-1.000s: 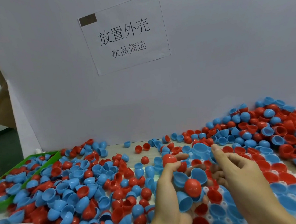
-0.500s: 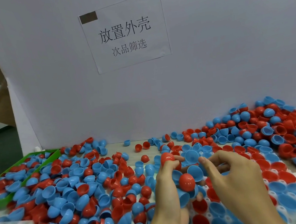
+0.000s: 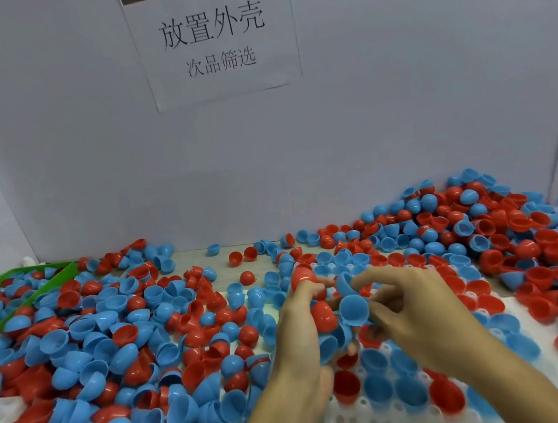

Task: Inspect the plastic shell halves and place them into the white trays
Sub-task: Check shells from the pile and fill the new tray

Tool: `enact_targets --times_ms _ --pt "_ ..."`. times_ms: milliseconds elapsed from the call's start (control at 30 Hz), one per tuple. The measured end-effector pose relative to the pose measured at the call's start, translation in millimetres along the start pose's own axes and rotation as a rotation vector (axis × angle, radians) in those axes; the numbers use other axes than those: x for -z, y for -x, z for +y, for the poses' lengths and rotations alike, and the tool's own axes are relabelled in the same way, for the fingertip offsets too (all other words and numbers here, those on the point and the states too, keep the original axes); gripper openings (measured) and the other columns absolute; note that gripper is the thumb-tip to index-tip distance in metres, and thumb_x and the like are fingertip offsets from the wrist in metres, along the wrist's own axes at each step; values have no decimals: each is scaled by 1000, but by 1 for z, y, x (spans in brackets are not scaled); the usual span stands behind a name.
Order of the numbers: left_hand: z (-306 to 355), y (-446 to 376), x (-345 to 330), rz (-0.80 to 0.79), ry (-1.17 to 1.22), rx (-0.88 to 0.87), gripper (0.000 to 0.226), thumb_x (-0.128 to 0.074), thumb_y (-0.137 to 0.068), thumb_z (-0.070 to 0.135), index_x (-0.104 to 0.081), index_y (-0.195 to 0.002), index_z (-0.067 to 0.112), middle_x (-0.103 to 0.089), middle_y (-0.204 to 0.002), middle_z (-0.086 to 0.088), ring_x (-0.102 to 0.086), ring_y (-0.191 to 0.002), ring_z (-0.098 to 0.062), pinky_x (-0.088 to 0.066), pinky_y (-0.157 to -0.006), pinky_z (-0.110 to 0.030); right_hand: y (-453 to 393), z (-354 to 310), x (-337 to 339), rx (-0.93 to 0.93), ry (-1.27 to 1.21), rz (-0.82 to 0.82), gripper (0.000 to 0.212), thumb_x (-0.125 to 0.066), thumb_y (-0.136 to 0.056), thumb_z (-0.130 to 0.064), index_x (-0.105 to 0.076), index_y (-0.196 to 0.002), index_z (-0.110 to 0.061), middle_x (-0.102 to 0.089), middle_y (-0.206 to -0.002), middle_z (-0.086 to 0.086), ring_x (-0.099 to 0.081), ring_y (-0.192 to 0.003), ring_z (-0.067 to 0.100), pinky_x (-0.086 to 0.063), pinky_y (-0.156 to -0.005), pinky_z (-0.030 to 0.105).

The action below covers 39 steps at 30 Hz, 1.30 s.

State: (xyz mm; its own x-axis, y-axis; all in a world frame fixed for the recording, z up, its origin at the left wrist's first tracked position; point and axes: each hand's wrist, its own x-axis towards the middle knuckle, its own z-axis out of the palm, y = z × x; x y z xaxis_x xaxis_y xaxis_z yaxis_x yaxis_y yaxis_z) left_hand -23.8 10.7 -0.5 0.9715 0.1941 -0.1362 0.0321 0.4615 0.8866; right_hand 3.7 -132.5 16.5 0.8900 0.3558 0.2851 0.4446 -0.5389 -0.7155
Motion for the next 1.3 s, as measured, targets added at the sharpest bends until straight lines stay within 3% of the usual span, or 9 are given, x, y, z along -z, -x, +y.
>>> enact_targets --times_ms 233,400,500,600,700,900,1033,1200,1300 --pt "1 10 -8 -35 13 -14 30 -55 -92 20 -70 -66 24 -72 -66 6 -68 -53 -7 -46 -38 -24 11 6 52 -85 123 79 18 -72 -90 -16 -68 -91 -33 -73 -66 -3 -70 -56 5 -60 -58 22" --pt "0 12 -8 -37 6 -14 30 -55 -93 22 -71 -67 25 -75 -70 5 -72 -62 -14 -54 -51 -30 25 22 96 -264 411 -53 9 -79 -82 -33 -71 -84 -36 -71 -69 -11 -68 -59 2 -55 -56 18" --pt "-1 12 -9 -14 11 2 19 -57 -91 23 -70 -78 20 -77 -78 -1 -69 -74 -21 -51 -46 -29 34 25 109 -417 487 -210 10 -80 -80 -36 -71 -77 -38 -69 -66 -16 -67 -63 -2 -48 -50 12" --pt "-2 13 -12 27 20 21 15 -58 -90 23 -70 -83 18 -76 -96 -6 -67 -85 -25 -50 -43 -28 40 25 107 -574 548 -390 7 -80 -81 -35 -76 -86 -33 -73 -68 -14 -68 -62 0 -50 -57 14" --pt "-3 14 -13 47 38 38 13 -59 -90 22 -70 -86 17 -71 -107 -8 -64 -79 -22 -48 -41 -27 37 24 91 -652 636 -503 18 -80 -82 -29 -77 -100 -26 -75 -76 -8 -68 -65 3 -57 -68 20" --pt "-3 15 -12 21 85 78 14 -59 -90 22 -70 -88 15 -71 -97 -11 -67 -52 -17 -46 -40 -28 30 24 75 -680 716 -528 33 -82 -80 -21 -71 -110 -14 -72 -104 3 -69 -97 21 -58 -91 37" --pt "0 17 -13 -1 150 121 14 -59 -89 21 -70 -92 13 -76 -81 -11 -69 -56 -24 -48 -41 -29 34 20 82 -674 739 -550 27 -76 -86 -27 -74 -112 -19 -73 -107 -1 -69 -93 15 -59 -87 30" --pt "2 17 -14 -7 280 223 14 -59 -88 18 -67 -93 8 -73 -77 -19 -67 -56 -27 -50 -43 -30 30 18 83 -493 640 -272 10 -66 -94 -23 -76 -95 -25 -70 -101 -8 -63 -83 8 -52 -61 18" --pt "3 16 -11 -3 320 251 14 -59 -89 18 -66 -94 7 -72 -80 -21 -67 -57 -28 -49 -43 -29 25 19 72 -517 630 -360 9 -66 -93 -22 -76 -93 -22 -71 -98 -4 -65 -85 12 -59 -75 26"
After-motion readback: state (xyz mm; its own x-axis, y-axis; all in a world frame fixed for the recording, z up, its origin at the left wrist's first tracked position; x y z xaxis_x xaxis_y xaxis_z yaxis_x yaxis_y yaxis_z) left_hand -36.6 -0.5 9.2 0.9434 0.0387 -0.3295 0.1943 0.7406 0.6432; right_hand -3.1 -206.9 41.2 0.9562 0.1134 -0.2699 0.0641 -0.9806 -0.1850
